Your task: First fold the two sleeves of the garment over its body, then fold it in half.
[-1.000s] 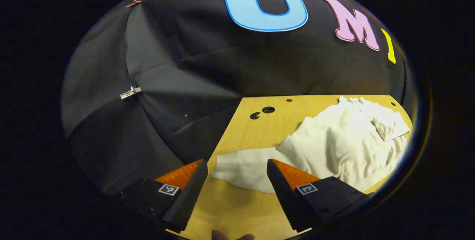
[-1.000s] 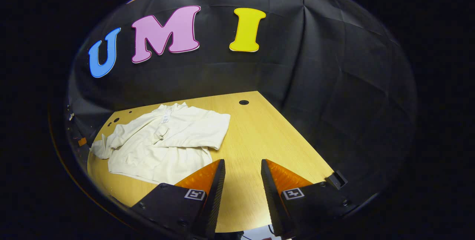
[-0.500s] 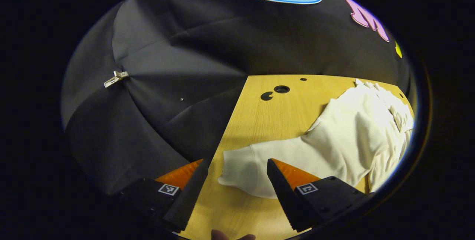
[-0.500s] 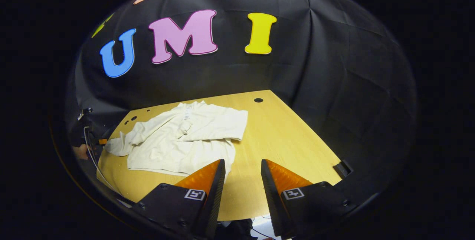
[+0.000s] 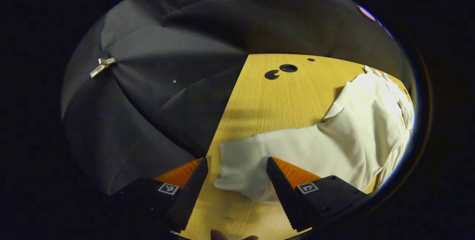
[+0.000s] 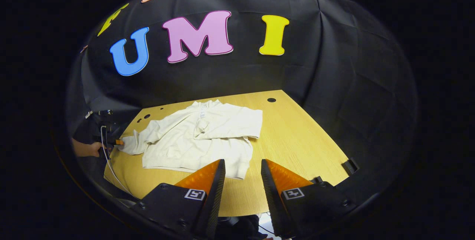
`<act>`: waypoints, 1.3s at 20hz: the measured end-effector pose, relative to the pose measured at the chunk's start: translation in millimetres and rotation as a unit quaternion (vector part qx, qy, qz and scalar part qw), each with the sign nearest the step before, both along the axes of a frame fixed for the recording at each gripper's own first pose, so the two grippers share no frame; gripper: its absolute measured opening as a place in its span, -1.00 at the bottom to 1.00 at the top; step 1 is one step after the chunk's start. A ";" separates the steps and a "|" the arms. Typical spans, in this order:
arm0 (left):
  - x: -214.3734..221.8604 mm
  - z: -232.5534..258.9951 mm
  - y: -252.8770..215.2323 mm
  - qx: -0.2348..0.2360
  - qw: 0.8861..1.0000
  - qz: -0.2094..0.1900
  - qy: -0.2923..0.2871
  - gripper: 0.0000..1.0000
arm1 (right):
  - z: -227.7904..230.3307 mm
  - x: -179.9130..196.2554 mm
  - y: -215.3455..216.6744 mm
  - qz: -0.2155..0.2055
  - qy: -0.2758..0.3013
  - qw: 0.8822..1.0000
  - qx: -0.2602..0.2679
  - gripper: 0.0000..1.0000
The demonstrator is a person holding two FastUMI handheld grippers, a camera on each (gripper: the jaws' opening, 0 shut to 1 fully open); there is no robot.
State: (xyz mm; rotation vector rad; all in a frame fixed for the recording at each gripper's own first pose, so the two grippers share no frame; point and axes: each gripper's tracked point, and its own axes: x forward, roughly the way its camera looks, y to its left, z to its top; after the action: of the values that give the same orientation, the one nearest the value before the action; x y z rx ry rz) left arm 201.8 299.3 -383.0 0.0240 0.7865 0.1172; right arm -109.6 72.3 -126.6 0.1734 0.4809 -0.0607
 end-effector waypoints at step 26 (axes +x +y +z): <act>-20.8 43.3 -56.6 -0.106 0.994 -0.024 0.014 -0.89 | 6.5 2.7 -7.0 0.042 -0.010 0.999 0.024 0.20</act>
State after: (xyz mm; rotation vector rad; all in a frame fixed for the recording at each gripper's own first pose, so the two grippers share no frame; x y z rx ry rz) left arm 181.0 242.8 -339.7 -0.1567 0.8231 -0.0119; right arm -106.9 65.3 -120.2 0.2014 0.4691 0.0350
